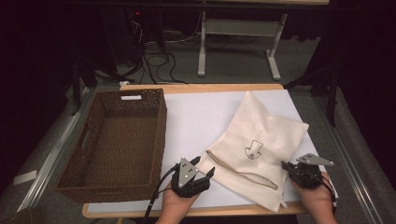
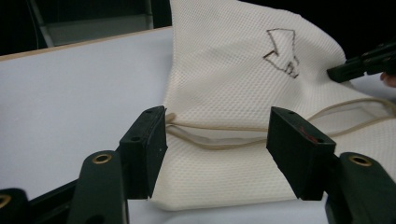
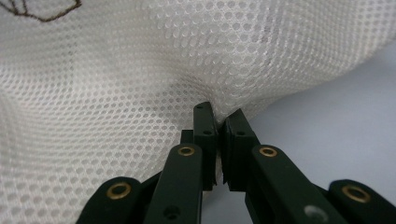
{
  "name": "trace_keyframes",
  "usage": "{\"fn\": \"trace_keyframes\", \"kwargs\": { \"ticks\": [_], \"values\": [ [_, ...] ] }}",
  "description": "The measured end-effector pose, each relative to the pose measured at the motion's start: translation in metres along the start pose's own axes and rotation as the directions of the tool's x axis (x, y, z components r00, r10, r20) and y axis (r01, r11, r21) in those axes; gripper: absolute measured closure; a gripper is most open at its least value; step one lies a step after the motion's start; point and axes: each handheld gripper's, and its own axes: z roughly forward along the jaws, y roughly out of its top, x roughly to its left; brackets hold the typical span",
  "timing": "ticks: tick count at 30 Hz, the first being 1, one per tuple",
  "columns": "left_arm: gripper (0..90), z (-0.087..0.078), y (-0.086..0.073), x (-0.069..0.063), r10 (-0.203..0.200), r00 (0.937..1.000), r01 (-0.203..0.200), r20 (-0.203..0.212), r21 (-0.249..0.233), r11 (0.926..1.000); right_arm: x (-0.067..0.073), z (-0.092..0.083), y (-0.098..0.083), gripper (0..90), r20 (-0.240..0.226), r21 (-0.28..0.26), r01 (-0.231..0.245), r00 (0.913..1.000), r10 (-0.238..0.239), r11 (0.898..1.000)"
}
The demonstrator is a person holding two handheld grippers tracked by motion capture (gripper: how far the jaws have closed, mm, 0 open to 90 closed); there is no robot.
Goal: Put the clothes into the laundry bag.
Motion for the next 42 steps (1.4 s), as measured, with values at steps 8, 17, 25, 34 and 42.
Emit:
{"fn": "trace_keyframes", "kwargs": {
  "ticks": [8,17,25,34,42],
  "values": [
    [36.4,0.036,-0.01,0.009,0.012,0.9999,-0.01,-0.011,0.127,0.9919,-0.013,0.001,-0.002,86.5,-0.011,-0.004,0.008,0.9999,-0.008,1.0],
    [48.0,0.076,-0.003,0.023,-0.098,0.9949,0.09,0.025,0.232,0.9685,-0.014,0.001,-0.002,86.5,-0.027,-0.011,-0.007,0.9996,0.006,1.0],
    [80.9,0.081,-0.001,0.019,-0.061,0.9969,0.045,0.049,0.287,0.9569,-0.014,0.004,-0.002,87.0,-0.031,-0.007,-0.011,0.9995,0.011,1.0],
    [82.0,0.034,-0.004,0.01,0.021,0.9998,-0.02,0.0,0.238,0.9711,-0.003,0.018,0.007,87.3,-0.06,0.002,0.015,0.9981,-0.015,1.0],
    [82.0,0.011,-0.013,0.005,0.053,0.998,-0.044,-0.034,0.207,0.9773,0.012,0.035,0.023,87.6,-0.063,0.008,0.072,0.9955,-0.071,0.997]
  ]
}}
